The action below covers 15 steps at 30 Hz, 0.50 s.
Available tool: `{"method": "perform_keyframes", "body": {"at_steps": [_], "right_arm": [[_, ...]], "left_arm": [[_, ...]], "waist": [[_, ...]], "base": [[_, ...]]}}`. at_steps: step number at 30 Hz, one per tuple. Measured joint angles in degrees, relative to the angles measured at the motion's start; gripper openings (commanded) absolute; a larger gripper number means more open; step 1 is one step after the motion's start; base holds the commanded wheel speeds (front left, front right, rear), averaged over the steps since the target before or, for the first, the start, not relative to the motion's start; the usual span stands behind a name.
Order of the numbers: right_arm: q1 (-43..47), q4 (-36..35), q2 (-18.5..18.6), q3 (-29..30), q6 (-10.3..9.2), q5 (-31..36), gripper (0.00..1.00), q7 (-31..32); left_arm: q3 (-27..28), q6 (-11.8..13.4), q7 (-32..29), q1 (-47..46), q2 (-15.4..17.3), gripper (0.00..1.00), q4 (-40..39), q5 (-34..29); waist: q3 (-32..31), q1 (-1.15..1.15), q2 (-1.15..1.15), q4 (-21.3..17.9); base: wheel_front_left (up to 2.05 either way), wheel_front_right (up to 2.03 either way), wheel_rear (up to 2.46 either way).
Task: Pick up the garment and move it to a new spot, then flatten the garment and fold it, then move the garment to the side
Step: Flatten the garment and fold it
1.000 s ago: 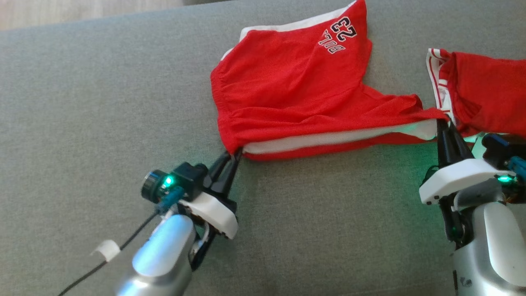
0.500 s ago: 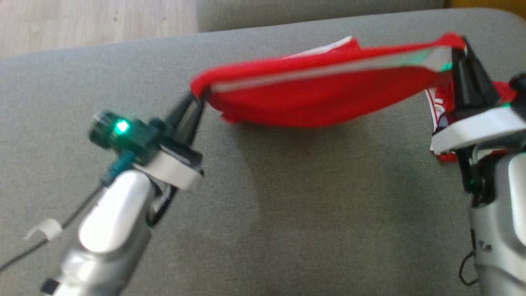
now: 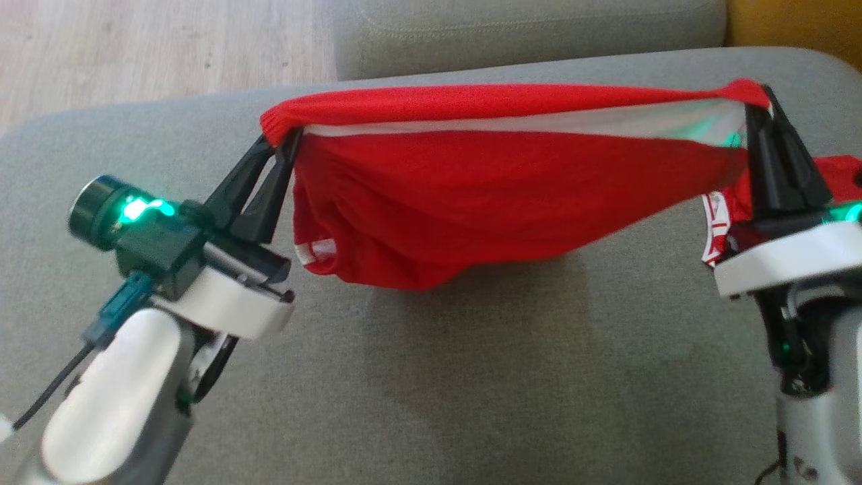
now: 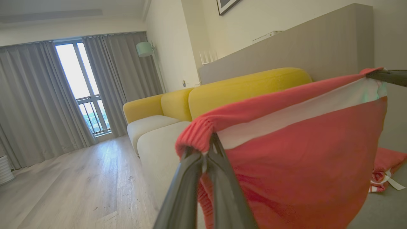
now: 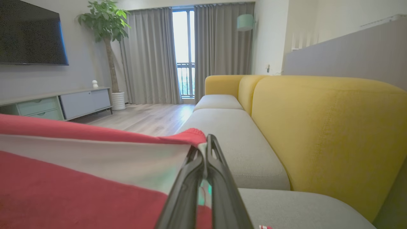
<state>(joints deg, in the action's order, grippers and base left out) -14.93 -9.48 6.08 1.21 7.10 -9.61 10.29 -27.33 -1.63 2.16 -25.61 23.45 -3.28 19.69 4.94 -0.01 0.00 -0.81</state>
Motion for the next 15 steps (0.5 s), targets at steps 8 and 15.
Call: {"method": "perform_keyframes", "body": {"at_steps": [8,15], "right_arm": [[-1.48,-4.87,0.02,1.01,0.0,0.48,0.0,6.12],[-25.18,8.96,4.28,-3.22,0.0,-2.11,0.0,9.91]], "left_arm": [[1.31,-0.96,-6.57,-1.98,3.55,0.0,-5.99,0.85],[-1.68,-5.36,-9.76,-23.68,3.45,0.0,7.1,1.87]], "waist": [[4.03,0.01,0.0,0.85],[11.59,0.03,0.0,0.98]], "base": [[0.0,0.0,0.0],[0.0,0.0,0.0]]}}
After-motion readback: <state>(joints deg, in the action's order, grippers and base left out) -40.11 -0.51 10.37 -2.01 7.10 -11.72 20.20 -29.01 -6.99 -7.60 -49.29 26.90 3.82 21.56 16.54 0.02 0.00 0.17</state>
